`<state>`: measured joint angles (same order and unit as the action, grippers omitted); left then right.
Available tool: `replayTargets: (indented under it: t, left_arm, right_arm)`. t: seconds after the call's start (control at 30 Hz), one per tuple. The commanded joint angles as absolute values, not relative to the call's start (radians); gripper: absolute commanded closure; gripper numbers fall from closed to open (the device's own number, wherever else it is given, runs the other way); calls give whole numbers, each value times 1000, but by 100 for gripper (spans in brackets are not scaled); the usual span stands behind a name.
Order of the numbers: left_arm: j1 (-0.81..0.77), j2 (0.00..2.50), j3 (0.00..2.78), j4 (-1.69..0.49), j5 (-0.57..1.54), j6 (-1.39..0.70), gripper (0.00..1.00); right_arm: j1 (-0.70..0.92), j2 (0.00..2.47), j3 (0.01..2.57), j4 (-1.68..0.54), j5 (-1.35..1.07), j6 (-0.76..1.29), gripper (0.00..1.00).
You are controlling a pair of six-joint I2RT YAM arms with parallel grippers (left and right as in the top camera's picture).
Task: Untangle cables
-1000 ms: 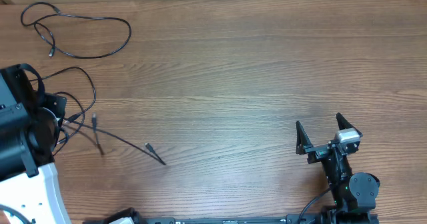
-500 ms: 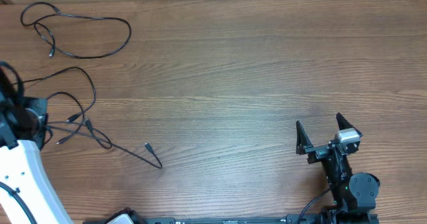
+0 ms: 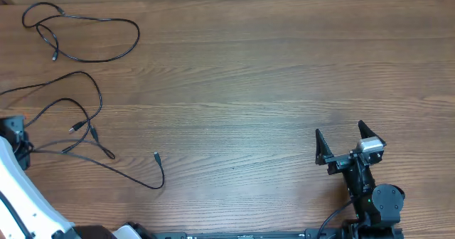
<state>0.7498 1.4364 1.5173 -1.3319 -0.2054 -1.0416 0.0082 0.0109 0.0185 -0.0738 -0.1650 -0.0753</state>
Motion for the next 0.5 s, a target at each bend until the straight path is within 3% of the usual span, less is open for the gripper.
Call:
replayTargets:
  t: [0.0,0.33,0.47]
  left_arm:
    - [805,1494,1540,-1329,-267,-1082,96]
    - [908,1690,1540,-1287,-420,-1076,96]
    - [925,1755,1540,-1193,-490,-957,96]
  right_arm:
    - [11,3,8,-69,-158,-76,0]
    - [11,3,8,-69,-158,-76,0]
    - [11,3,8,-69,-158,-76,0]
